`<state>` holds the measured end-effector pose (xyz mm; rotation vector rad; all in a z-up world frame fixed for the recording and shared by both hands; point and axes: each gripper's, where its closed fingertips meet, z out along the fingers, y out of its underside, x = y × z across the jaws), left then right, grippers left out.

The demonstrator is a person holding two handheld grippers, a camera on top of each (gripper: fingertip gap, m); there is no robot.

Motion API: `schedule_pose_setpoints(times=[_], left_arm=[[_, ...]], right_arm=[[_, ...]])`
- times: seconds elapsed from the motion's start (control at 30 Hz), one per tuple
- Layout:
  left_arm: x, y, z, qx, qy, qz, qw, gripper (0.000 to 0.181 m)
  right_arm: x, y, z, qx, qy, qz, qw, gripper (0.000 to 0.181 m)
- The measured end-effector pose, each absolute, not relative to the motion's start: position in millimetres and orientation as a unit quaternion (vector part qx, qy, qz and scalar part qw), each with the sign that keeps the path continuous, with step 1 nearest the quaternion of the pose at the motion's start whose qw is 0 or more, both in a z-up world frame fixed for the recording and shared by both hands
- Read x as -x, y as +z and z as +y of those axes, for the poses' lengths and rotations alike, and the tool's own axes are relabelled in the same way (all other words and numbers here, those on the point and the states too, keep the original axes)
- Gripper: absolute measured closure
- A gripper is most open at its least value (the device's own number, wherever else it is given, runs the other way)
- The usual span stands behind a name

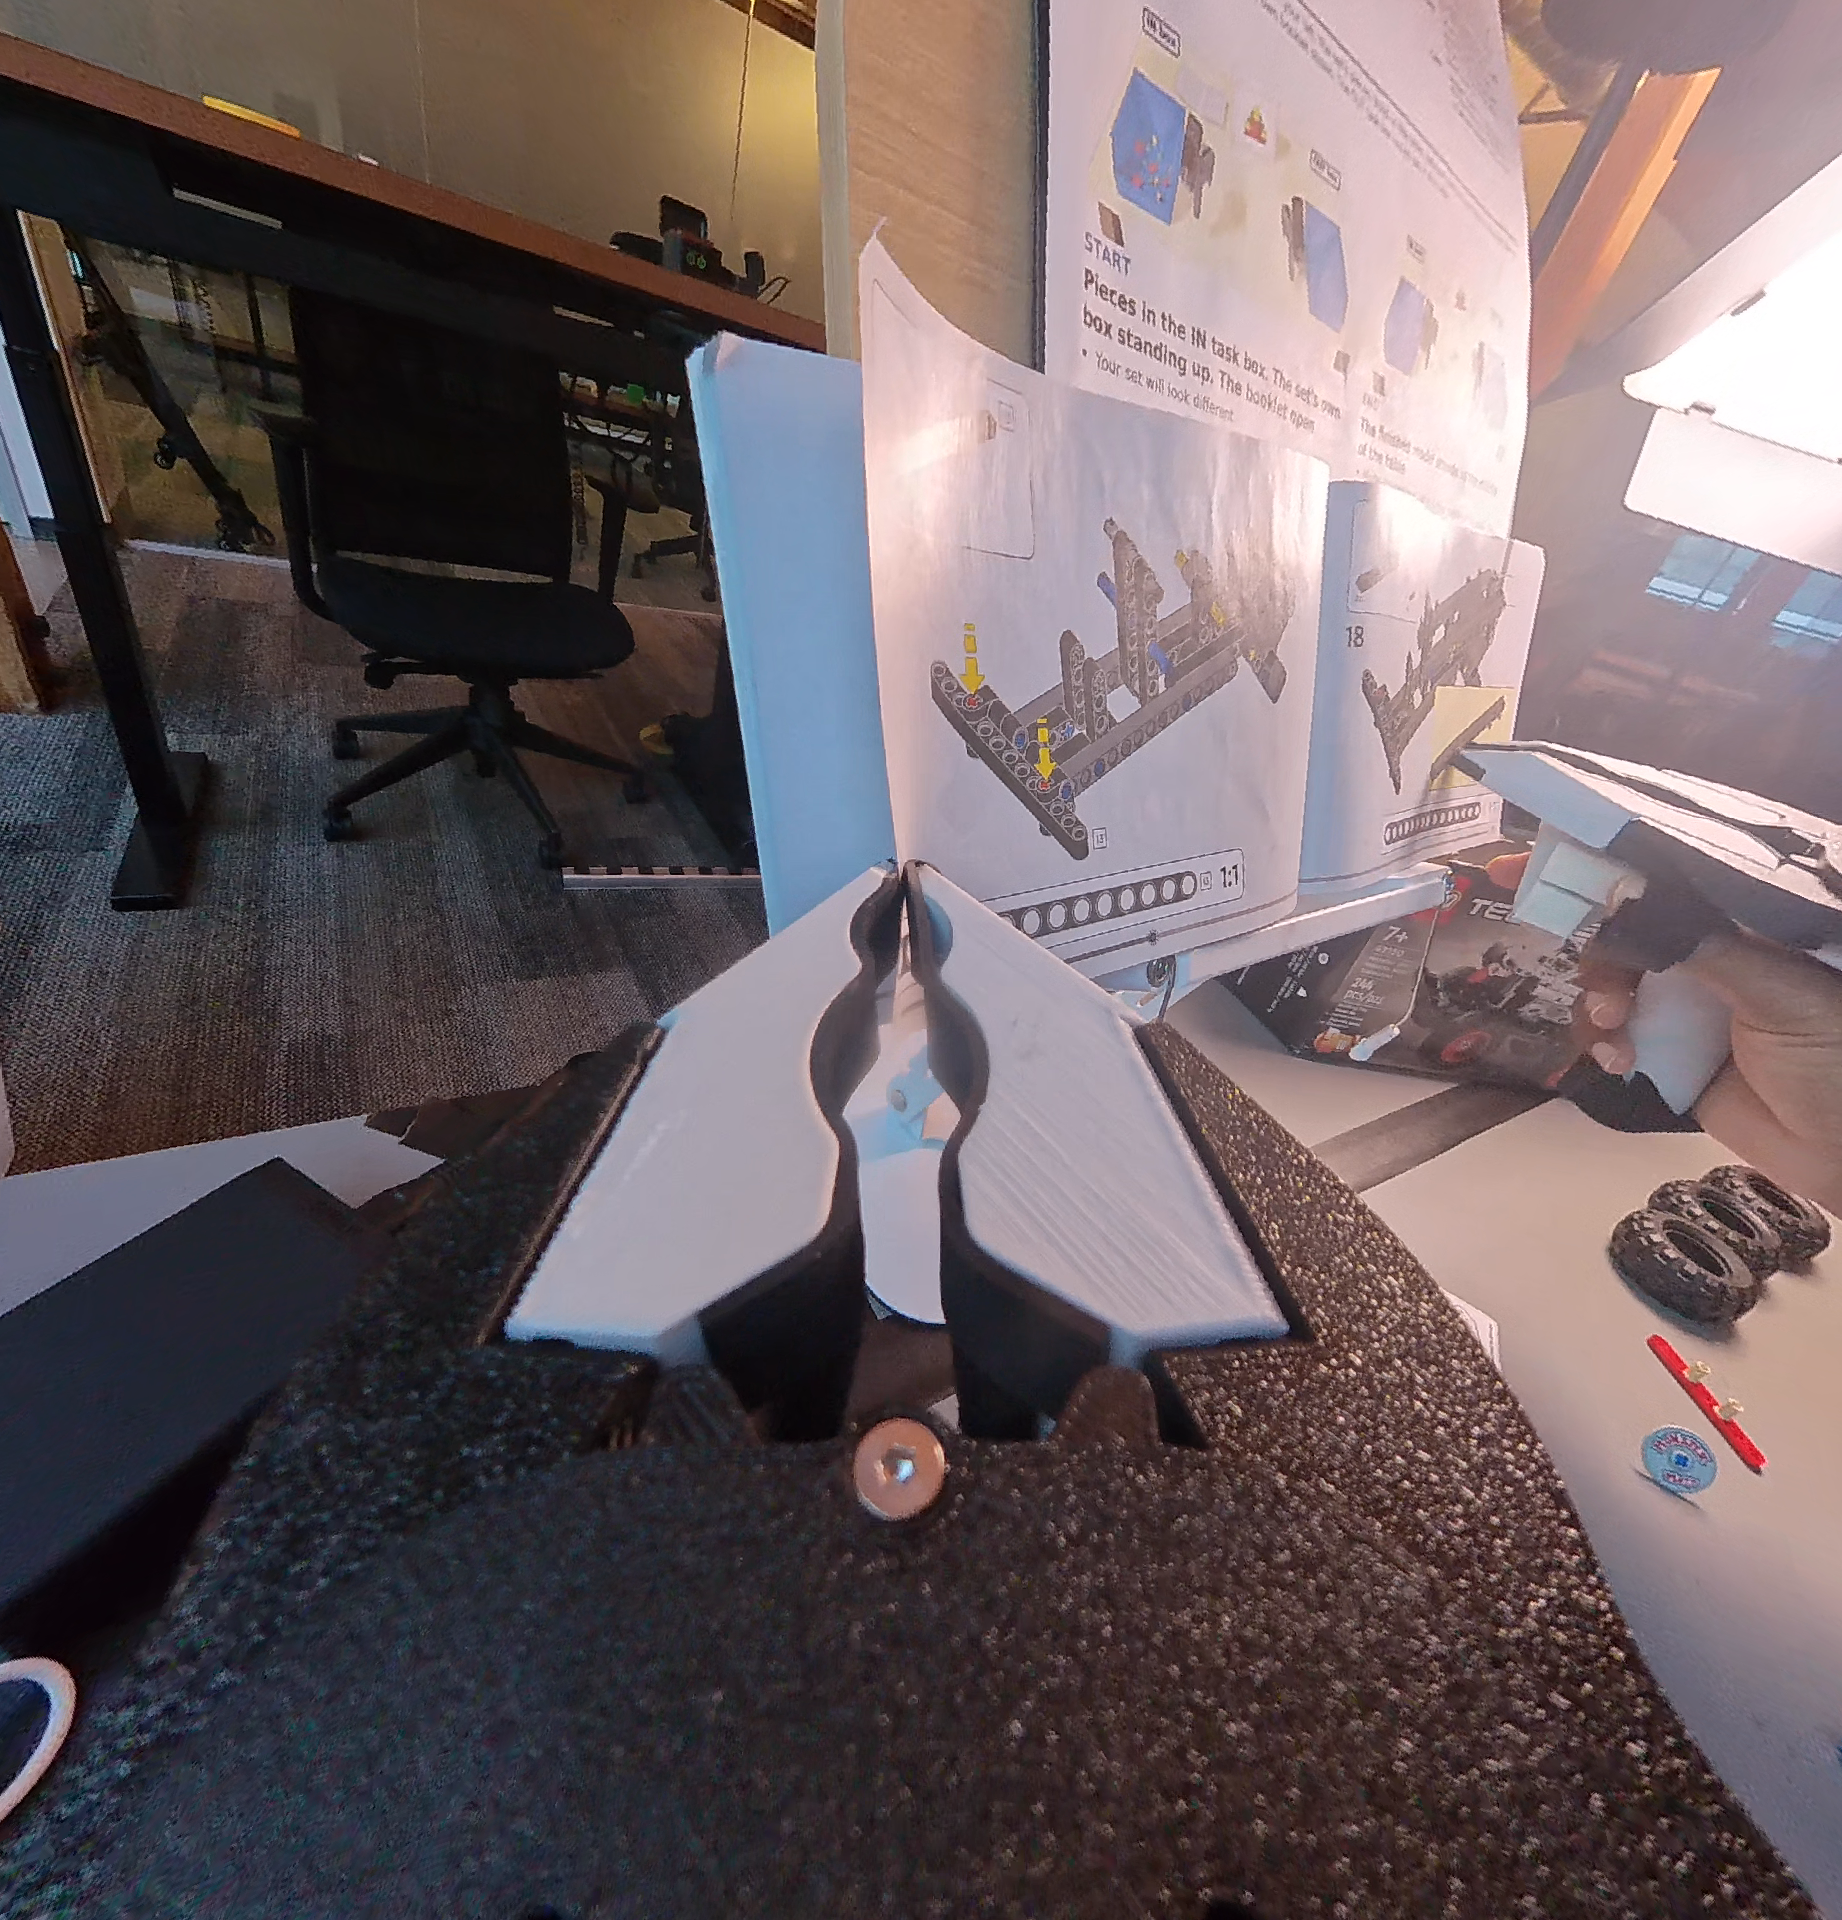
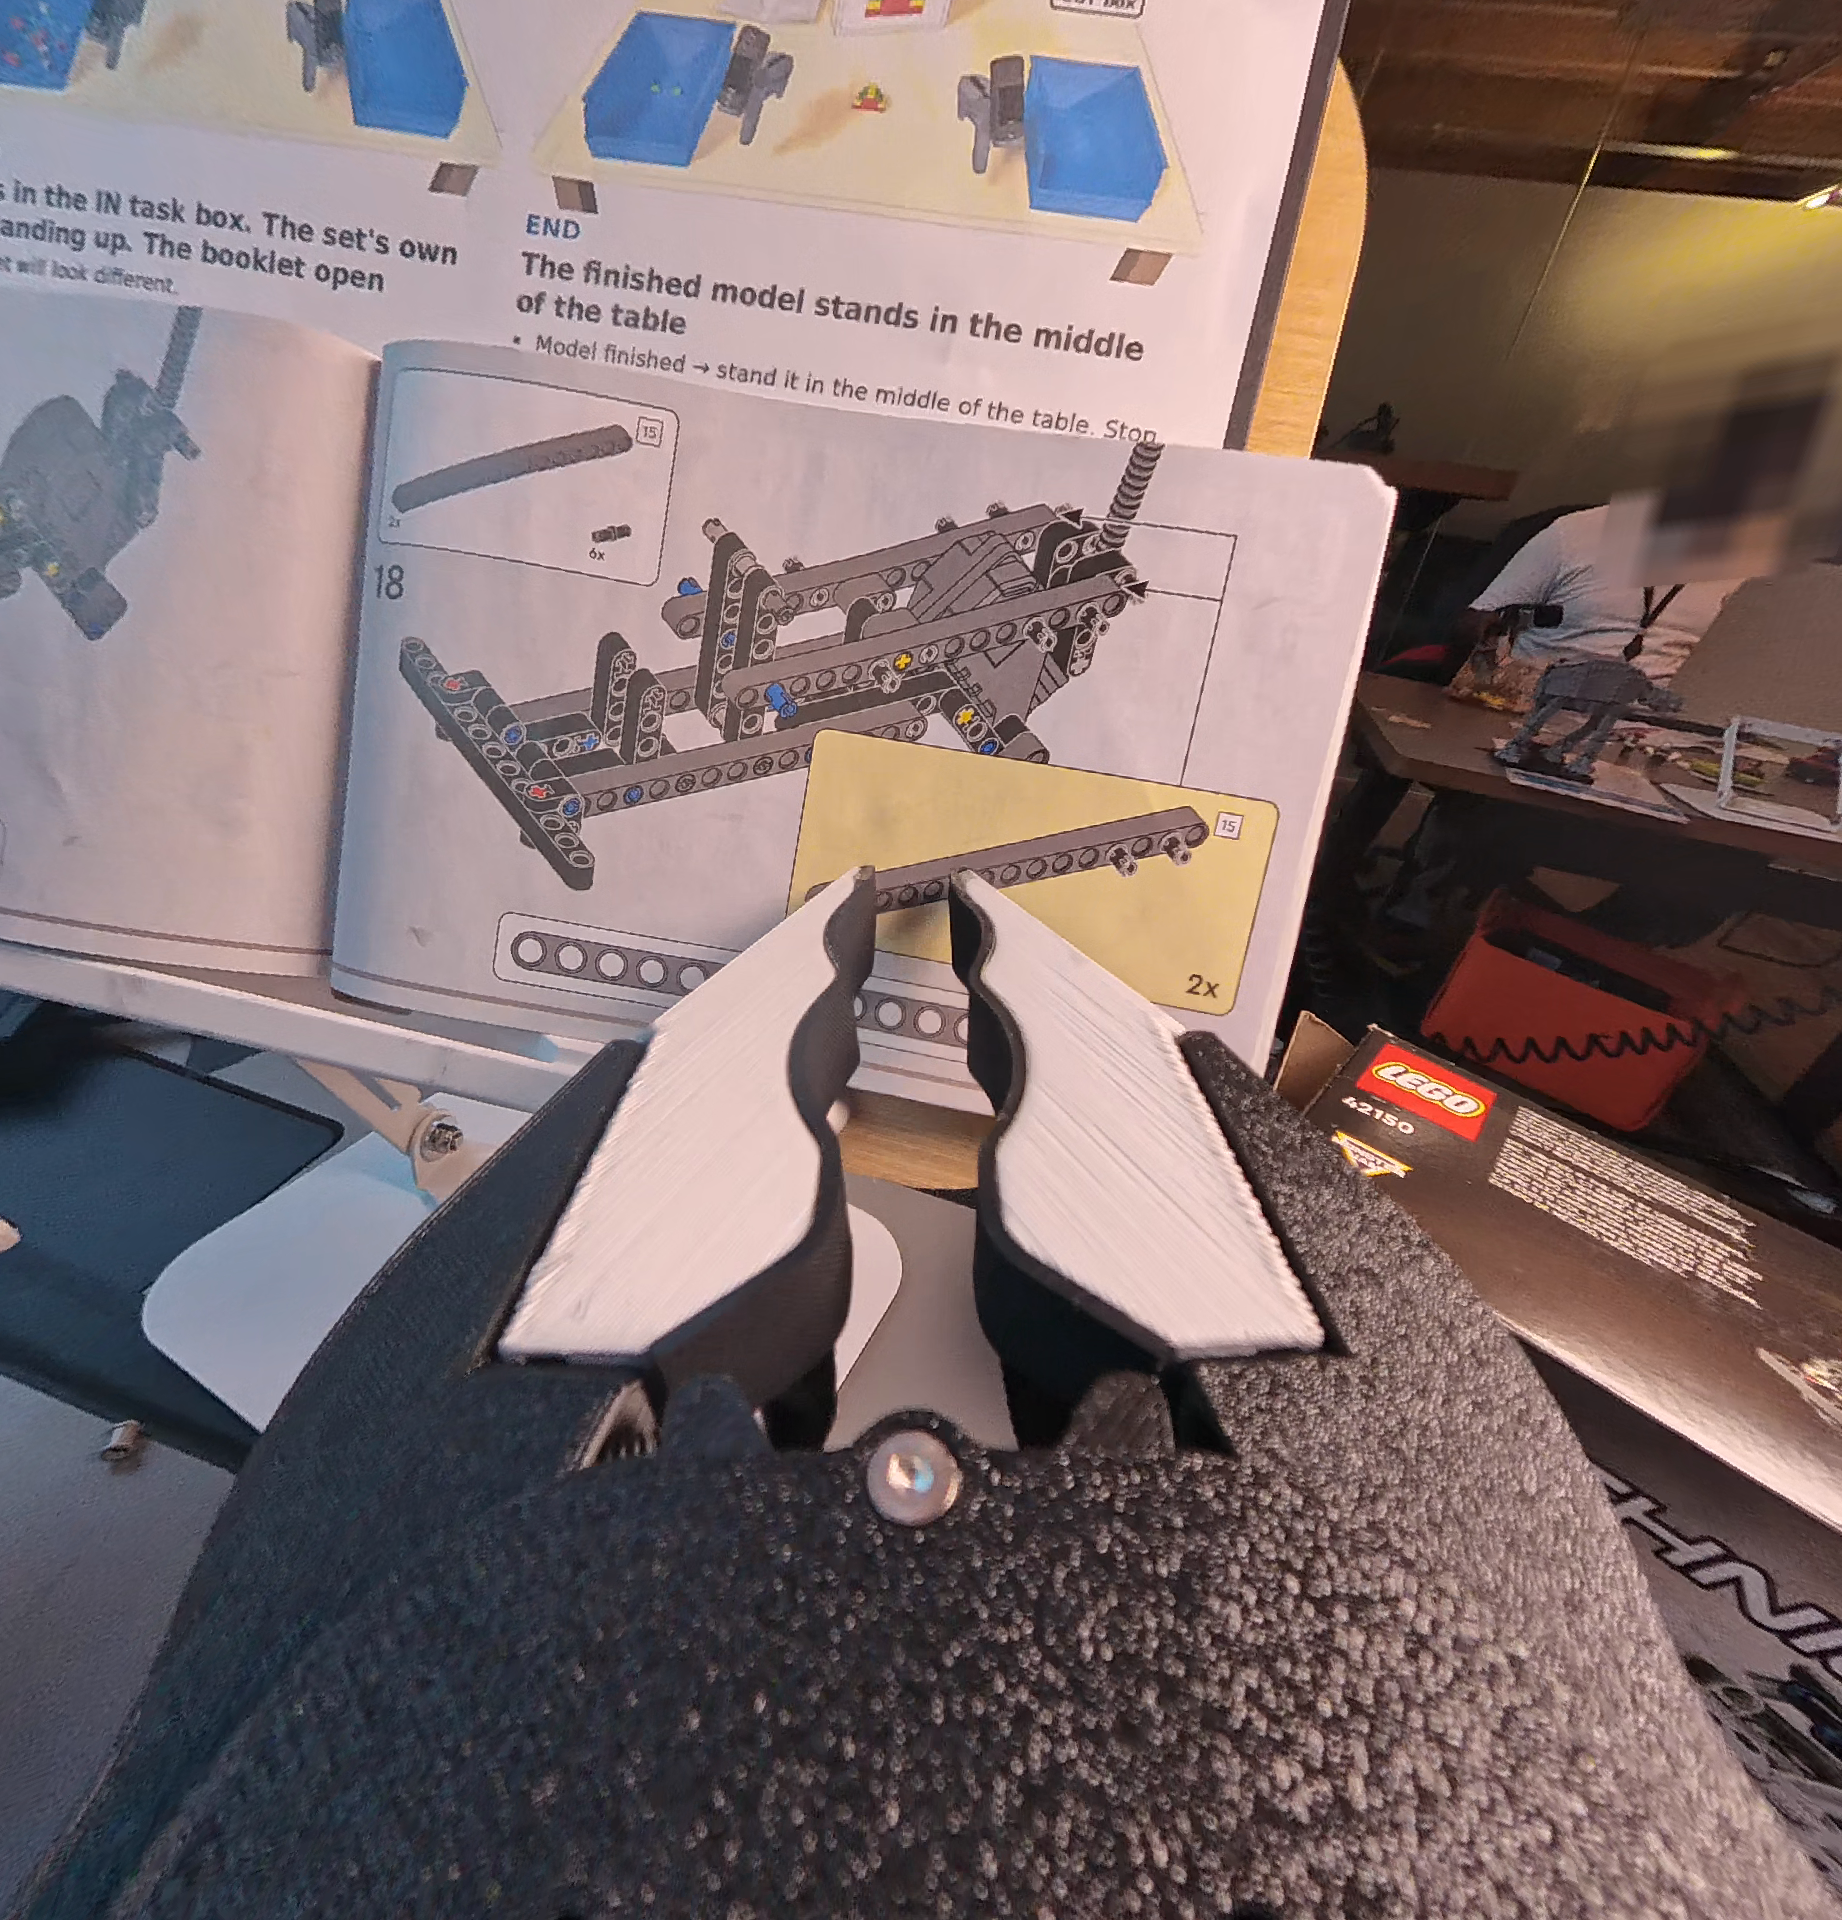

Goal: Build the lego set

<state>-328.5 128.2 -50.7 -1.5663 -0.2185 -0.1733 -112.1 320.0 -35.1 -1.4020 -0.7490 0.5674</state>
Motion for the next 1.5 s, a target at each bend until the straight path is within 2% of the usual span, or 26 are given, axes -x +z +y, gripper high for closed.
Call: schedule_pose_setpoints(times=[0.23,0.5,1.5], left_arm=[[328,-49,128,0.702,-0.076,-0.097,0.701,0.181],[327,-48,127,0.701,-0.074,-0.097,0.702,0.181],[330,-50,126,0.716,-0.026,-0.086,0.692,0.181]], right_arm=[[116,-22,303,0.595,0.274,-0.341,0.674,0.171],[142,-25,282,0.579,0.286,-0.378,0.663,0.166],[138,-36,305,0.610,0.247,-0.368,0.657,0.162]])
